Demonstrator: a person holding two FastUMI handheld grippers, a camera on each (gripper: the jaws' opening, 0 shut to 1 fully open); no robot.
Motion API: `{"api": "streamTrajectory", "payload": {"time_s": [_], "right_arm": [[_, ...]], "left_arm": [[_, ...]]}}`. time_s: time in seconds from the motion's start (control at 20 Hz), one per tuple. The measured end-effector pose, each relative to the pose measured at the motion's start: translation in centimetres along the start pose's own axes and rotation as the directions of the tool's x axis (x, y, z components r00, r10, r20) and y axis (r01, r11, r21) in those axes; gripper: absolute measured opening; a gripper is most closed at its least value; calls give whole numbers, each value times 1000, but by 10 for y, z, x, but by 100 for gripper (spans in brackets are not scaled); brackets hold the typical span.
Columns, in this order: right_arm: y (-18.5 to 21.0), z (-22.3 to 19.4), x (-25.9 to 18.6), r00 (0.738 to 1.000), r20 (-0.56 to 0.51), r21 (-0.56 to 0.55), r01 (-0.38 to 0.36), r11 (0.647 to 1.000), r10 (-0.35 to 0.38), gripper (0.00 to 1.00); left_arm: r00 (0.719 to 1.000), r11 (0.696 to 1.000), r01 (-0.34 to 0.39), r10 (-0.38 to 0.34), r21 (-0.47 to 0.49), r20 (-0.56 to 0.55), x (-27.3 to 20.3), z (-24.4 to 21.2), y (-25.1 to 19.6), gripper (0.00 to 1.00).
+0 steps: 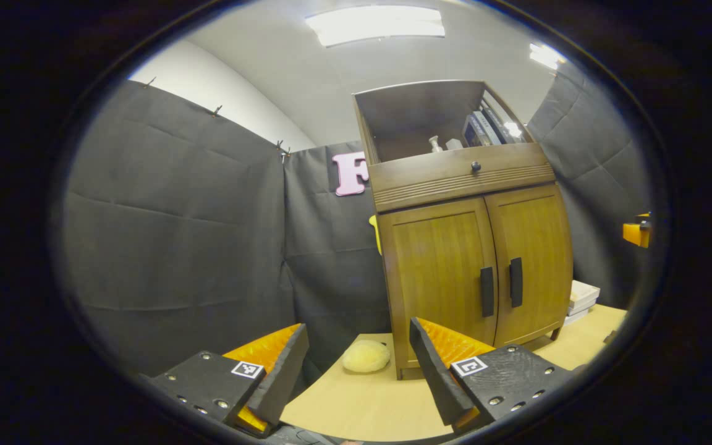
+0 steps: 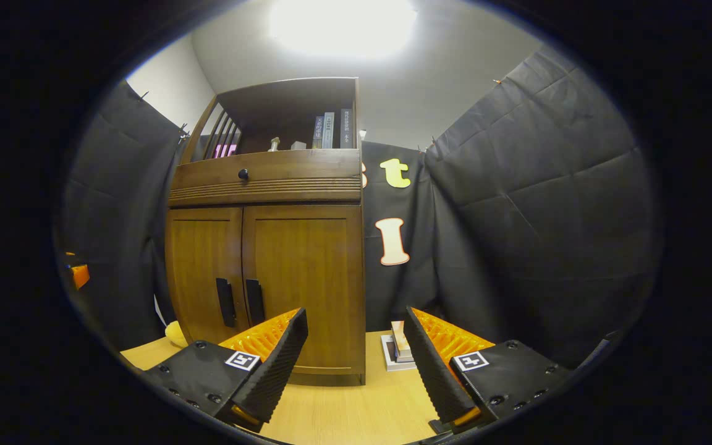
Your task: Open the right door of the double-door shoe cabinet with the right hand, and open the left door with the left hand.
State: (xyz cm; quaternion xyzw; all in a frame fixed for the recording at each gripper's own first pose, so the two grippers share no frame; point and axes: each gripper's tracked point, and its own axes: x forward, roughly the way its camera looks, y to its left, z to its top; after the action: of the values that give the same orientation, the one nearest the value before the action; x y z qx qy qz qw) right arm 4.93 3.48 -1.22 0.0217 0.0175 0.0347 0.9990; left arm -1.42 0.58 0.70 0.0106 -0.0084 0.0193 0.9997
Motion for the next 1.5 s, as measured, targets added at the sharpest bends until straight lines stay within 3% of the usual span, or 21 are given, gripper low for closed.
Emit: {"api": "streamTrajectory", "payload": {"time_s": [0.7,1.5], "right_arm": [[78,-2,70,991,0,33,-134,990,134,98],[148,-46,150,980,-67,21,-185,983,186,98]], "left_arm": [[994,994,-107,107,11,-22,-31,-6,50,94],[972,972,-230,232,47,-41,-56,-8,102,96]]}}
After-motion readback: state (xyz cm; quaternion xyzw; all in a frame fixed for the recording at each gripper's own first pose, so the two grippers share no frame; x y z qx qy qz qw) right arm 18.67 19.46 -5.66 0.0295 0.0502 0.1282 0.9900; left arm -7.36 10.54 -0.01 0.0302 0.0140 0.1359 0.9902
